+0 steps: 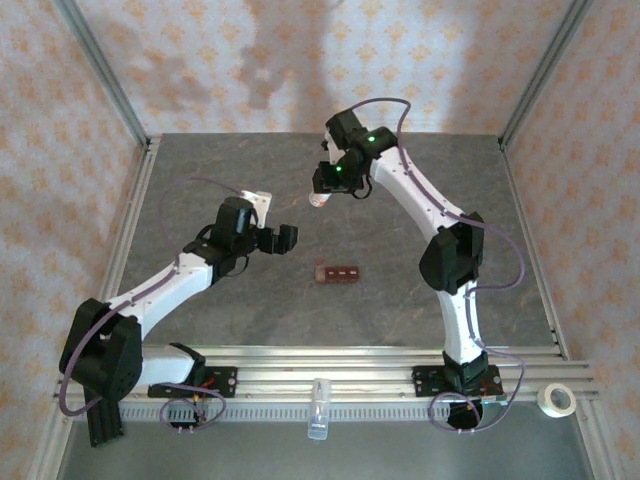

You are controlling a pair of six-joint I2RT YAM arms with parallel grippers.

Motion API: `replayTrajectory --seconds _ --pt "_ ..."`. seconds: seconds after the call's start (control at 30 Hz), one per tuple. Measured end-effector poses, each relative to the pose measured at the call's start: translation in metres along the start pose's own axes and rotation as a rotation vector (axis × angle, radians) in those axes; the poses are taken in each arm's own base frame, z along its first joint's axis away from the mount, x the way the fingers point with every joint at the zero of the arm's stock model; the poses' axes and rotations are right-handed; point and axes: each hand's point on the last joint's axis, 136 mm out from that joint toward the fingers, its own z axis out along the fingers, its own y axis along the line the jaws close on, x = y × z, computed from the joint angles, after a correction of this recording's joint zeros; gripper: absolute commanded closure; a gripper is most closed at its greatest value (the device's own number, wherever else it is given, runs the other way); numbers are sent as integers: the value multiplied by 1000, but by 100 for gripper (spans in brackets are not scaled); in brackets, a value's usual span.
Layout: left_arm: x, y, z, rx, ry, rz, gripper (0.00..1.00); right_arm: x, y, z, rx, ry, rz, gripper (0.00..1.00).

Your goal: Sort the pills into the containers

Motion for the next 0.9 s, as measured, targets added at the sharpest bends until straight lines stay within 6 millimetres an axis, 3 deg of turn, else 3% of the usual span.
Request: replayTrajectory --seconds 0.3,0.57,0.9 --pt "-24 -36 4 121 -202 295 0 8 -2 -36 -129 51 -33 69" --pt "-36 -59 7 188 -346 391 0 25 22 -75 -271 51 -99 70" --pt "-62 -74 -7 237 -477 410 3 53 32 -77 -377 95 -55 71"
